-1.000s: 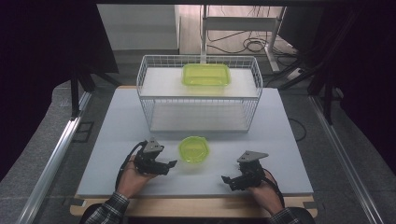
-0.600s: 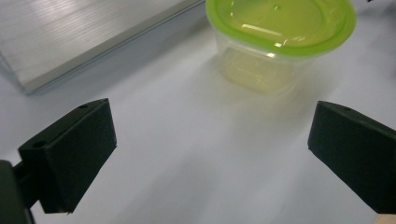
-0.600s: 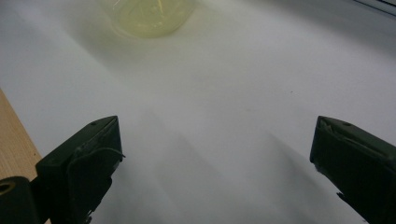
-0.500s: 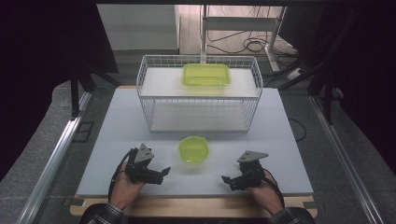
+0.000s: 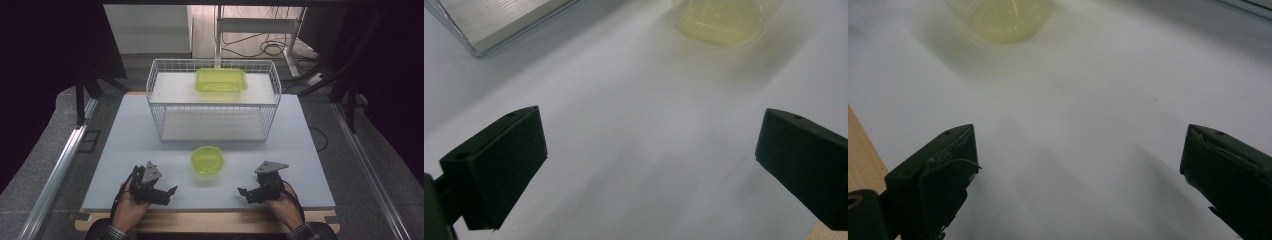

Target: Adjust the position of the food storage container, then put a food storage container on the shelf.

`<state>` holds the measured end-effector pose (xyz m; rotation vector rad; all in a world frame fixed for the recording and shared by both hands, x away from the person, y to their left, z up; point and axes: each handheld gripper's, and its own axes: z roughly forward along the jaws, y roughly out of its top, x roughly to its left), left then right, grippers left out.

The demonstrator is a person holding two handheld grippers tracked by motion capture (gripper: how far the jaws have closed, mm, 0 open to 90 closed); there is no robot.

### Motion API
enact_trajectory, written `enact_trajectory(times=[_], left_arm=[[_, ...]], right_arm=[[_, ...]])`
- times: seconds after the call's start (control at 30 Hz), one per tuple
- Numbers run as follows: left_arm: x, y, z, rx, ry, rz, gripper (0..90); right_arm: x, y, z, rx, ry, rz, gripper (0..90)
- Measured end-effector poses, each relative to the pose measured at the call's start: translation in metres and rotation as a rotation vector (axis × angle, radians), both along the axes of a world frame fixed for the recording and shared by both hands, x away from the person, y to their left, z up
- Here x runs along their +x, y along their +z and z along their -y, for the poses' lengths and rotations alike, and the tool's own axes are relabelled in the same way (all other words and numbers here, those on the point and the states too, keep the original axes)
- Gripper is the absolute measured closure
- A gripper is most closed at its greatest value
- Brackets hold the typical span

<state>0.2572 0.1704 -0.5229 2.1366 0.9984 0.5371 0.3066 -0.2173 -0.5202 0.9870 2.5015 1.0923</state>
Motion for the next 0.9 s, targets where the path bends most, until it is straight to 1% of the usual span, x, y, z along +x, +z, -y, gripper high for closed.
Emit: enact_trajectory(times=[0.2, 0.33, 0.37, 0.47, 0.53, 0.63, 0.7, 0.8, 0.9], left_arm=[[0.001, -0.002, 0.0, 0.007, -0.007, -0.004, 0.0], [0.001, -0.003, 0.001, 0.015, -0.009, -0.005, 0.0], [0.001, -0.003, 0.001, 0.017, -0.01, -0.006, 0.0], [0.002, -0.005, 0.002, 0.019, -0.018, -0.012, 0.0], [0.002, -0.005, 0.003, 0.024, -0.021, -0.012, 0.0], [0.001, -0.005, 0.003, 0.023, -0.025, -0.009, 0.0], [0.002, -0.005, 0.003, 0.025, -0.028, -0.009, 0.0], [0.002, -0.006, 0.003, 0.023, -0.029, -0.01, 0.0], [0.002, -0.006, 0.003, 0.024, -0.031, -0.009, 0.0]], right_arm=[[0.003, 0.003, 0.005, 0.039, -0.046, 0.014, 0.0], [0.005, 0.005, 0.006, 0.062, -0.044, 0.017, 0.0], [0.006, 0.006, 0.006, 0.074, -0.04, 0.012, 0.0], [0.01, 0.008, 0.006, 0.123, -0.032, -0.024, 0.0], [0.013, 0.011, 0.005, 0.141, -0.03, -0.041, 0.0], [0.018, 0.017, 0.004, 0.174, -0.036, -0.053, 0.4], [0.021, 0.021, 0.003, 0.186, -0.047, -0.064, 0.4], [0.028, 0.025, 0.003, 0.19, -0.066, -0.072, 0.7], [0.035, 0.029, 0.001, 0.206, -0.078, -0.098, 0.8]])
